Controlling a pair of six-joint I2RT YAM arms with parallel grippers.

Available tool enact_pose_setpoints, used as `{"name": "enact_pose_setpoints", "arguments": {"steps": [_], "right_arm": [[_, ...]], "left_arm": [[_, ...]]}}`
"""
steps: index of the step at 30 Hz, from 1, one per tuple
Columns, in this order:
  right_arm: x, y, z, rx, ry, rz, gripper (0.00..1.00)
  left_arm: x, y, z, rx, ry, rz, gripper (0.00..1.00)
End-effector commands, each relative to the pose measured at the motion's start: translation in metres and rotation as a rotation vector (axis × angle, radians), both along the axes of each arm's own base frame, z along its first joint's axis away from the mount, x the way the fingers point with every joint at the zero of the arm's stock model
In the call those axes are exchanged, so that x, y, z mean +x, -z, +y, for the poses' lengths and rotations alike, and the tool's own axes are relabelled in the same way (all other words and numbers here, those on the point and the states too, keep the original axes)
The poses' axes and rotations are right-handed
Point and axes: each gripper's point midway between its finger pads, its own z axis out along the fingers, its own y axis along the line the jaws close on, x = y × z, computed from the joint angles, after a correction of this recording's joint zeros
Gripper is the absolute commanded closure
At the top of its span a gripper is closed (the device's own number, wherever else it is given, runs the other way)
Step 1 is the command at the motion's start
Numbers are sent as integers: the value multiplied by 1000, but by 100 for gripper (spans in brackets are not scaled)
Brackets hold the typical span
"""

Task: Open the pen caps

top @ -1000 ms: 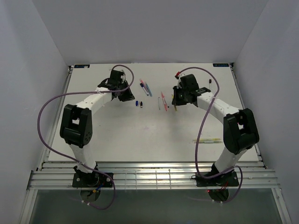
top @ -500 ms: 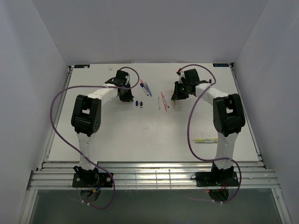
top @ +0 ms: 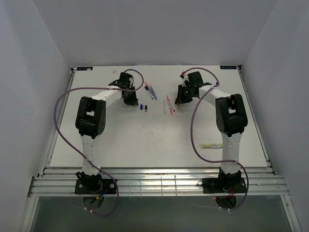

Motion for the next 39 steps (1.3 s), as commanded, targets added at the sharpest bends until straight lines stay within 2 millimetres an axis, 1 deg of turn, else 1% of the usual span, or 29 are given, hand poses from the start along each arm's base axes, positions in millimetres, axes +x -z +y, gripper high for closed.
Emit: {"name": "enact_pose_setpoints", "arguments": {"steps": [1, 2, 7, 9, 10, 14, 17, 19, 20, 21, 22, 23, 24, 25, 26, 27, 28, 29, 30, 31, 32, 33, 34, 35, 36, 37, 38, 39], "right_arm": [[17, -14, 5, 37, -12, -52, 81], [17, -13, 5, 38, -11, -49, 81], [12, -5, 7, 50, -15, -30, 79], [11, -2, 7, 54, -14, -25, 78], [10, -2, 9, 64, -17, -22, 76], [7, 0, 11, 79, -20, -10, 73], [7, -4, 14, 102, -28, -14, 68], [7, -8, 17, 119, -37, -13, 67], [8, -10, 18, 122, -37, -16, 66], [11, -14, 16, 115, -26, -29, 65], [12, -17, 14, 109, -15, -36, 65], [12, -20, 12, 107, -7, -42, 64], [11, -22, 9, 104, 2, -44, 64], [14, -32, 4, 98, 19, -67, 64], [15, -37, 0, 93, 32, -78, 64], [16, -42, -3, 88, 46, -90, 64], [19, -52, -14, 74, 75, -116, 63], [20, -58, -19, 67, 92, -130, 63], [22, -62, -26, 55, 113, -144, 63], [29, -74, -45, 29, 167, -176, 62], [32, -77, -59, 12, 208, -182, 60], [34, -81, -73, 7, 249, -188, 58], [41, -89, -103, 23, 322, -196, 57], [45, -91, -117, 29, 353, -197, 56], [46, -92, -131, 21, 384, -189, 55], [52, -87, -158, -22, 453, -185, 53], [61, -94, -182, -55, 494, -208, 52], [59, -91, -194, -85, 515, -187, 49]], "left_arm": [[-1, -6, -8, -50, 12, 2, 79], [-4, -5, -9, -54, 17, 6, 77], [-8, -5, -8, -62, 8, 9, 62], [-9, -5, -6, -57, 3, 7, 59], [-10, -5, -6, -55, 0, 7, 57], [-13, -3, -5, -55, 0, 12, 54], [-14, -5, -3, -47, -5, 7, 53], [-16, -6, -2, -46, -10, 4, 53], [-14, -14, -1, -48, -16, -17, 52], [-16, -14, 0, -44, -21, -20, 51], [-15, -19, 2, -39, -25, -33, 51], [-13, -28, 4, -37, -32, -56, 50], [-11, -31, 8, -21, -41, -71, 50], [-10, -36, 10, -18, -46, -84, 50], [-8, -40, 12, -17, -52, -98, 49], [-7, -52, 13, -24, -56, -123, 48], [-6, -58, 14, -27, -57, -140, 48], [-5, -64, 13, -34, -59, -157, 47], [-5, -79, 13, -44, -59, -189, 46], [-4, -86, 15, -40, -65, -208, 45], [-5, -93, 17, -40, -71, -223, 44], [-7, -113, 18, -50, -77, -263, 44], [-9, -123, 17, -68, -88, -278, 43], [-10, -136, 15, -99, -89, -311, 43], [-19, -136, 13, -121, -84, -307, 43], [-26, -159, 10, -165, -80, -356, 39], [-29, -174, 0, -249, -64, -395, 37], [-41, -164, -2, -274, -56, -376, 36]]}}
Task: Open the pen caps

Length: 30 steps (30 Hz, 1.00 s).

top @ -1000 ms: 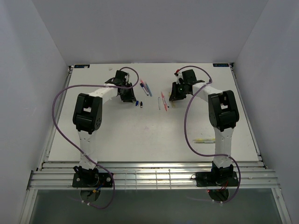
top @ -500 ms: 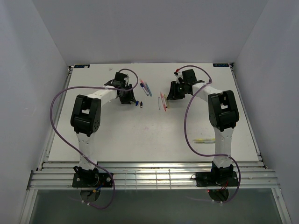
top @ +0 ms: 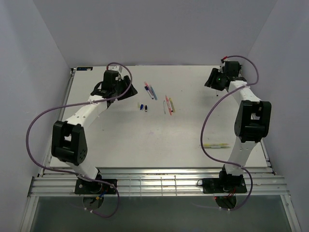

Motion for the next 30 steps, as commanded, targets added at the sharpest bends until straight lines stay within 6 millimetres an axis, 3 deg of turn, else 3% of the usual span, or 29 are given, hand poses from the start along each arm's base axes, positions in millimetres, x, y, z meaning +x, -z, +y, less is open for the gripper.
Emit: {"name": "enact_pose_setpoints", "arguments": {"steps": [1, 3, 4, 5, 8, 17, 30], "right_arm": [[16, -2, -80, -107, 195, 17, 48], [24, -8, -97, -143, 220, 8, 46], [24, 2, -108, -168, 245, 36, 46], [25, 6, -112, -186, 246, 43, 46], [32, 18, -128, -244, 289, 60, 46], [56, 50, -133, -255, 276, 89, 46], [60, 99, -134, -290, 247, 166, 59]], "left_arm": [[-22, -57, -14, -172, 35, -143, 35], [-32, -68, -26, -280, 71, -174, 34], [-41, -58, -28, -304, 77, -152, 34], [-46, -69, -34, -359, 97, -170, 33], [-57, -68, -46, -413, 152, -165, 34], [-77, -64, -49, -396, 195, -147, 34], [-95, -52, -49, -401, 216, -117, 34]]}}
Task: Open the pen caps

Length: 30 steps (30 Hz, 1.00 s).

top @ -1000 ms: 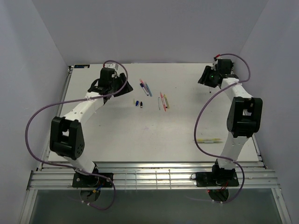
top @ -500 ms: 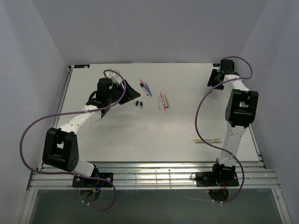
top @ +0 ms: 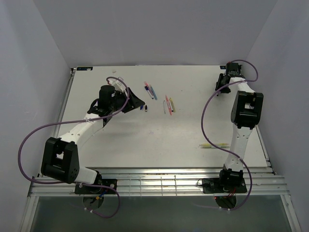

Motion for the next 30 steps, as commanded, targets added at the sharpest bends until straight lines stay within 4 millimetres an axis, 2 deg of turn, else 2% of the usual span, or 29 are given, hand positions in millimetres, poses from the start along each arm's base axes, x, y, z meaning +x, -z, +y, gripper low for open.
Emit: {"name": "enact_pose_setpoints", "arguments": {"steps": [1, 2, 3, 5, 9, 11, 14, 17, 18, 20, 21, 23, 24, 25, 26, 27, 29, 30], "right_arm": [[5, 11, -1, -29, -18, 14, 60], [4, 14, -1, -40, -18, 21, 60], [1, 21, 2, -51, -33, 37, 67], [-1, 28, 4, -64, -38, 57, 72], [-5, 44, 21, -72, -82, 92, 85], [-3, 45, 31, -48, -116, 91, 91], [1, 44, 48, -7, -159, 77, 92], [4, 25, 70, 60, -204, 36, 92], [6, 1, 77, 63, -215, -6, 92], [4, -28, 102, 76, -254, -68, 92], [-8, -53, 116, 91, -268, -98, 92], [-28, -75, 134, 140, -273, -112, 92], [-56, -86, 152, 190, -280, -106, 92], [-74, -90, 168, 243, -309, -101, 92], [-84, -98, 182, 273, -340, -141, 92], [-119, -97, 203, 303, -384, -114, 92], [-148, -97, 223, 300, -433, -88, 92], [-166, -109, 243, 300, -488, -102, 92]], "left_arm": [[-9, -16, -2, -17, 28, -54, 34], [-9, -14, -2, -15, 24, -49, 34], [-10, -13, -3, -16, 29, -47, 33], [-12, -11, -2, -18, 29, -42, 33], [-19, -11, -1, -23, 33, -42, 34], [-20, -12, 0, -23, 36, -45, 33], [-27, -7, 0, -15, 48, -13, 34], [-31, -6, 0, -18, 59, -4, 33], [-33, -4, -1, -16, 62, 4, 33], [-38, -6, 0, -18, 67, 8, 34], [-40, -7, 1, -18, 66, 8, 34], [-44, -11, 3, -16, 65, 8, 34], [-43, -10, 5, -4, 58, 10, 33], [-43, -12, 4, 6, 56, 25, 34], [-41, -12, 4, 11, 57, 36, 33], [-43, -13, 1, 6, 81, 43, 34], [-43, -16, -3, -7, 99, 51, 34], [-44, -16, -5, -16, 109, 60, 34]]}}
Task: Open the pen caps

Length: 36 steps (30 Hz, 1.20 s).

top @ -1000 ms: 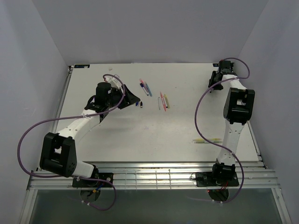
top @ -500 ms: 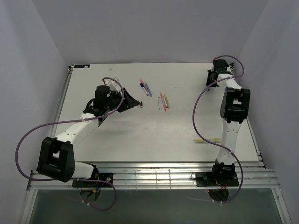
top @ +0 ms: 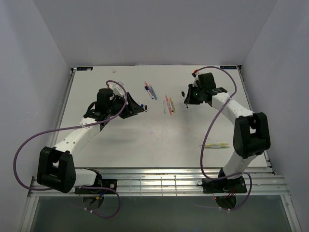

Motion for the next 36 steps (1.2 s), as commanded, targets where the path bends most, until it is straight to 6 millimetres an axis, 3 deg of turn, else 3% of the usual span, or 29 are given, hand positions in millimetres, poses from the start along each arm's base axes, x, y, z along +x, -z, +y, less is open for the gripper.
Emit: {"name": "enact_pose_setpoints", "arguments": {"steps": [1, 2, 3, 5, 6, 12, 23, 36], "right_arm": [[-48, -23, 49, 85, -105, -28, 92], [-60, -26, 58, 94, -127, -31, 92], [-77, -42, 75, 121, -179, -70, 92], [-104, -41, 92, 164, -226, -54, 92], [-119, -55, 106, 193, -276, -86, 92], [-159, -75, 134, 276, -372, -101, 92], [-173, -88, 167, 358, -455, -119, 92], [-187, -90, 178, 365, -488, -127, 92]], "left_arm": [[-5, -17, -8, -30, 50, -3, 34], [-5, -17, -9, -36, 54, -3, 34], [-8, -18, -11, -44, 64, -1, 34], [-10, -20, -12, -64, 69, 4, 34], [-12, -19, -12, -67, 66, 8, 34], [-23, -28, -23, -124, 75, 40, 34], [-23, -29, -52, -153, 103, 101, 33], [-18, -30, -62, -208, 64, 142, 36]]}}
